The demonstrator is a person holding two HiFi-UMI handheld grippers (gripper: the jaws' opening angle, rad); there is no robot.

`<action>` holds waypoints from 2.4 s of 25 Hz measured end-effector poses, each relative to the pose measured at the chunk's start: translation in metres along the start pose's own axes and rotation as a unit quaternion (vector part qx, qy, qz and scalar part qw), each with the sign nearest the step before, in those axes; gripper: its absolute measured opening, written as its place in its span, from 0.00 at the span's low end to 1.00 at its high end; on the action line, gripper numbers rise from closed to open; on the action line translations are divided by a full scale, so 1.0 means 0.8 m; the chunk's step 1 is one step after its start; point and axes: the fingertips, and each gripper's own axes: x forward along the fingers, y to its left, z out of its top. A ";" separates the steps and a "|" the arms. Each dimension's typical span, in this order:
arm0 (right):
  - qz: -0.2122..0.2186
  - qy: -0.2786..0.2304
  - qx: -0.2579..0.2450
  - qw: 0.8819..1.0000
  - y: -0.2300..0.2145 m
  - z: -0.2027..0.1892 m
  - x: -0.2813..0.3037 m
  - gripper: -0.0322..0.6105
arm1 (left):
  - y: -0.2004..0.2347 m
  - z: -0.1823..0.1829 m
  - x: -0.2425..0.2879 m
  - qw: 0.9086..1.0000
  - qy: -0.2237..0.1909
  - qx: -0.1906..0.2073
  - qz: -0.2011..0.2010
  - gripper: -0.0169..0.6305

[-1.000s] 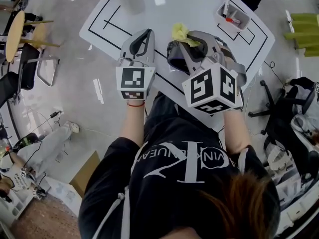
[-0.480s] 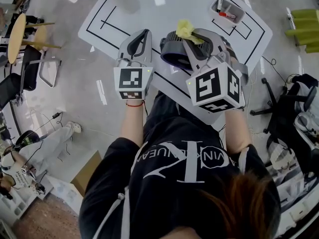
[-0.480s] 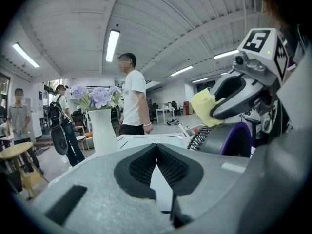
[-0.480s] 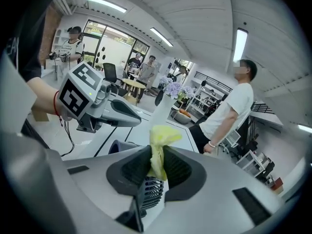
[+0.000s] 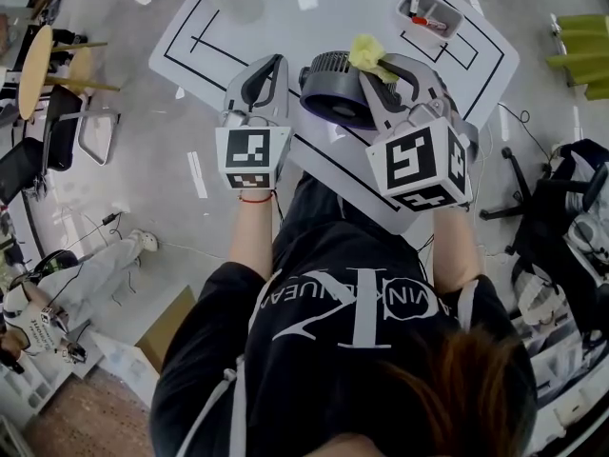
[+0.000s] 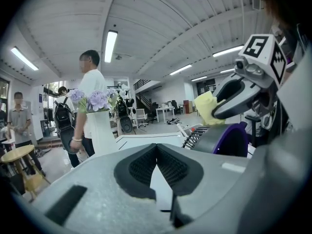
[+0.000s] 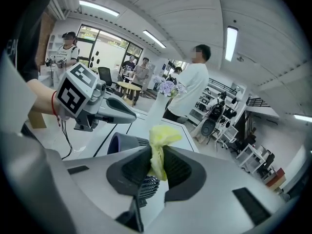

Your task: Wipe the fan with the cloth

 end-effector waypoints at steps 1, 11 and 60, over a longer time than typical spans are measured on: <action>0.000 -0.002 0.001 1.000 0.000 0.001 0.000 0.16 | 0.001 0.001 -0.001 1.000 0.000 0.000 0.001 0.04; -0.002 -0.013 0.045 0.999 -0.001 -0.018 -0.011 0.16 | -0.004 0.000 -0.012 1.000 0.006 0.005 0.007 0.04; 0.026 -0.020 0.098 0.995 0.015 -0.101 -0.013 0.16 | -0.100 -0.034 -0.041 0.998 0.021 -0.050 0.005 0.04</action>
